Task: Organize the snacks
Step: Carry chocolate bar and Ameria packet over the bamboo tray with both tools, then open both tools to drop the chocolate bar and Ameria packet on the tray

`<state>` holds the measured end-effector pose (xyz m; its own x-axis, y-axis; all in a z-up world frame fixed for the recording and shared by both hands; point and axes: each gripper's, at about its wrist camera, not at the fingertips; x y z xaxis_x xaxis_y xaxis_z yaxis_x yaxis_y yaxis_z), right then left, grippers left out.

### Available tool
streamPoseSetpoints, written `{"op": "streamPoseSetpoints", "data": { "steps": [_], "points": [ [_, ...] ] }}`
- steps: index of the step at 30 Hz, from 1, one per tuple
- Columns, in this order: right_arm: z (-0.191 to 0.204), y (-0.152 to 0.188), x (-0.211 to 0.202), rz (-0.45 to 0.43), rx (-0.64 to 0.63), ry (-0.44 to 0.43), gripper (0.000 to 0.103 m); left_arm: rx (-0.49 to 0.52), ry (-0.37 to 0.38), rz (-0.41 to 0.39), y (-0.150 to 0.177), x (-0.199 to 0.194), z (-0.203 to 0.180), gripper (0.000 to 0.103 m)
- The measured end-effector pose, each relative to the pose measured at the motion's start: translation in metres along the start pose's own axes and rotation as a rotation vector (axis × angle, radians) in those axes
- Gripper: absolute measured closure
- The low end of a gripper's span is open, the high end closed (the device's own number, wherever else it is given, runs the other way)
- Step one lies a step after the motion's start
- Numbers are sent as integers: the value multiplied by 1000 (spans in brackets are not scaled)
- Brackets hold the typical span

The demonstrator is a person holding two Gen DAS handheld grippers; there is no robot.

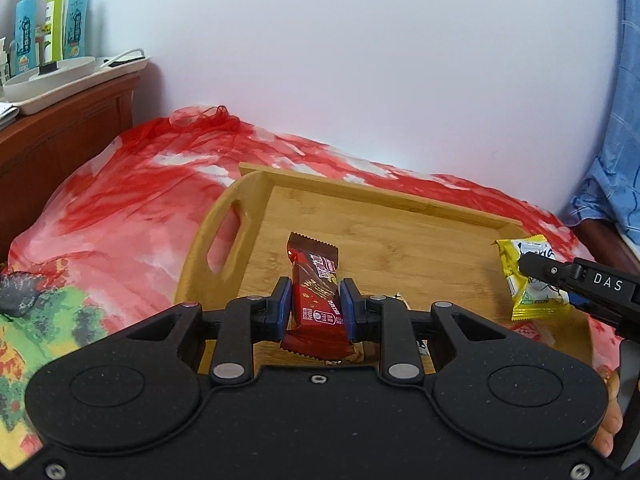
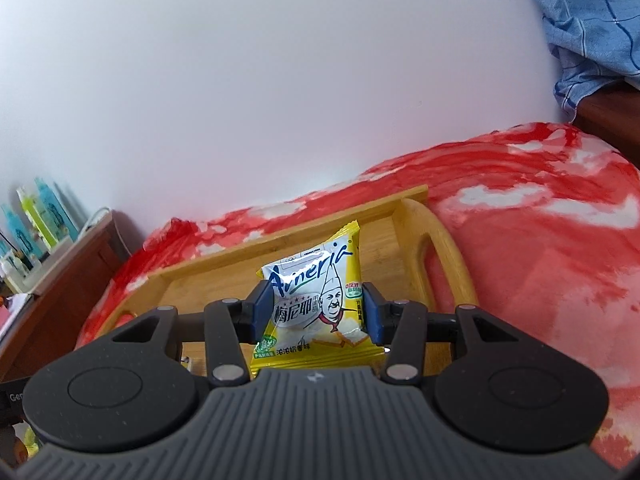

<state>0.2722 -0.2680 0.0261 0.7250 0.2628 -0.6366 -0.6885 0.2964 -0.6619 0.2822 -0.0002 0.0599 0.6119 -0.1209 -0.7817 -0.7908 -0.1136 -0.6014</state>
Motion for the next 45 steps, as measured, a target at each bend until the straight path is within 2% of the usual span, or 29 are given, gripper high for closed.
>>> {"op": "streamPoseSetpoints", "data": {
  "steps": [6,24,28,31,35,37,39,41,45],
  "points": [
    [-3,0,10,30,9,3,51,19,-12,5,1,10,-6,79],
    [2,1,22,77,-39,3,50,30,23,48,12,23,-23,80],
    [3,2,22,81,-48,-2,43,38,23,49,11,23,-27,80],
    [1,3,20,72,-44,-25,32,40,19,50,12,23,-28,80],
    [1,2,13,38,-45,-47,26,42,6,47,11,22,-29,79],
    [2,2,9,21,-51,-47,24,40,2,47,11,20,-29,74],
    [4,2,4,8,-56,-48,21,43,-4,41,12,16,-29,64],
    [6,2,-1,-6,-61,-48,17,56,-6,32,13,12,-31,60],
    [13,3,-9,-24,-78,-38,13,91,-14,18,15,0,-34,46]
  ]
}}
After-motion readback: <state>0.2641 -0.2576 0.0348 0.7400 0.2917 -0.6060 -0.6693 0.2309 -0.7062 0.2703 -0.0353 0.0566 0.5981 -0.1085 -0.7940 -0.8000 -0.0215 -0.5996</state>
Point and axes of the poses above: each gripper's, at about its wrist camera, not at the fingertips, and x roughly the way its jaws point, z to its left, y to its underside, and after that the axes turned 14 degrees about z, right-handed
